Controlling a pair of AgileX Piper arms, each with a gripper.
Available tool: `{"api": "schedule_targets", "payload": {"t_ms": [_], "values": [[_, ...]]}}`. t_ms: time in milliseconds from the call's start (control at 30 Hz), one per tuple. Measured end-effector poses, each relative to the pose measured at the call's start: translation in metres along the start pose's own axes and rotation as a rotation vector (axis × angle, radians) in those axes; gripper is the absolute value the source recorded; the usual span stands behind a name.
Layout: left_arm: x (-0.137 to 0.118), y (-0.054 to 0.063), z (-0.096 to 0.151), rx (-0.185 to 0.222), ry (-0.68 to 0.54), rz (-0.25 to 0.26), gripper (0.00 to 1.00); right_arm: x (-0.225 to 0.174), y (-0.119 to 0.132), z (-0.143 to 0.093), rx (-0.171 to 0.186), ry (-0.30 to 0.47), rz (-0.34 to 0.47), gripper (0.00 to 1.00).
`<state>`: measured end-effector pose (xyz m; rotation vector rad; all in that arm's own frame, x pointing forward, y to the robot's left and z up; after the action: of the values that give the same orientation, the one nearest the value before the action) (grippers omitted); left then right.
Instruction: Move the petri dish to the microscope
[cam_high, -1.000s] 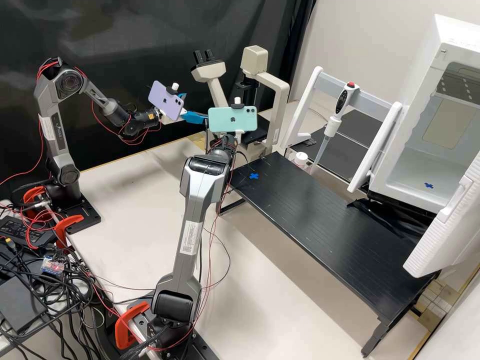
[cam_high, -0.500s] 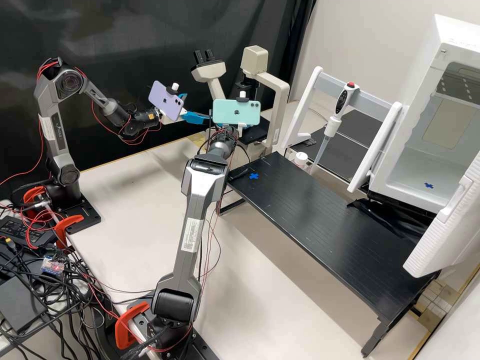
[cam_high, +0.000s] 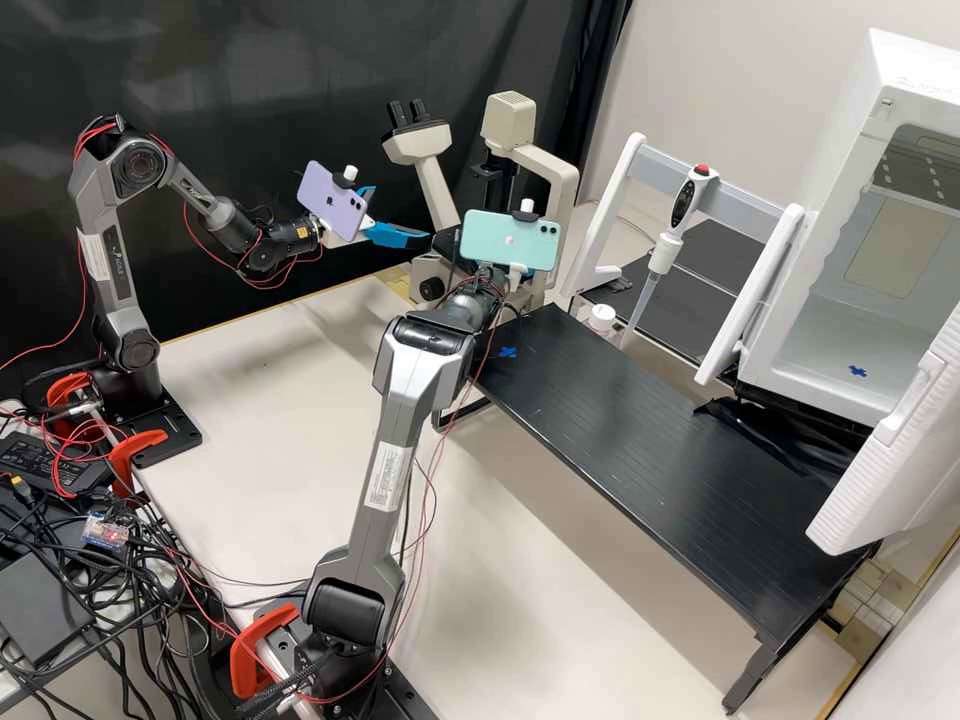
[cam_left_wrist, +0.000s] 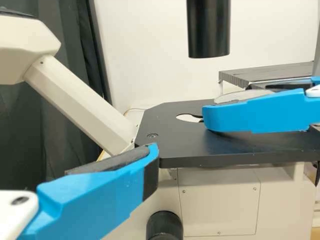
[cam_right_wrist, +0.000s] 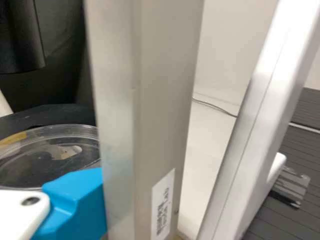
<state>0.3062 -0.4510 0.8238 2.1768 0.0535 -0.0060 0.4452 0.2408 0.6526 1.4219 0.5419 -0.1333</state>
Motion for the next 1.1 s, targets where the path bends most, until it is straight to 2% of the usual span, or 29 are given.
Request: {"api": "schedule_targets", "payload": {"t_ms": [33,167,333,633,867,967,1100], "values": [[0.000,0.000,0.000,0.000,0.000,0.000,1.00,0.000,0.000,0.000,-0.014,-0.001,0.001,0.00],[0.000,0.000,0.000,0.000,0.000,0.000,1.00,0.001,0.003,-0.001,-0.020,-0.008,0.011,0.00],[0.000,0.000,0.000,0.000,0.000,0.000,1.00,0.001,0.005,-0.005,-0.057,-0.005,0.006,0.00],[0.000,0.000,0.000,0.000,0.000,0.000,1.00,0.001,0.004,-0.016,-0.038,0.002,0.005,0.00],[0.000,0.000,0.000,0.000,0.000,0.000,1.00,0.002,0.006,-0.029,-0.008,0.005,-0.012,0.00],[0.000,0.000,0.000,0.000,0.000,0.000,1.00,0.002,0.005,-0.031,-0.013,0.012,-0.014,0.00],[0.000,0.000,0.000,0.000,0.000,0.000,1.00,0.002,0.003,-0.033,0.001,0.018,-0.019,0.00]]}}
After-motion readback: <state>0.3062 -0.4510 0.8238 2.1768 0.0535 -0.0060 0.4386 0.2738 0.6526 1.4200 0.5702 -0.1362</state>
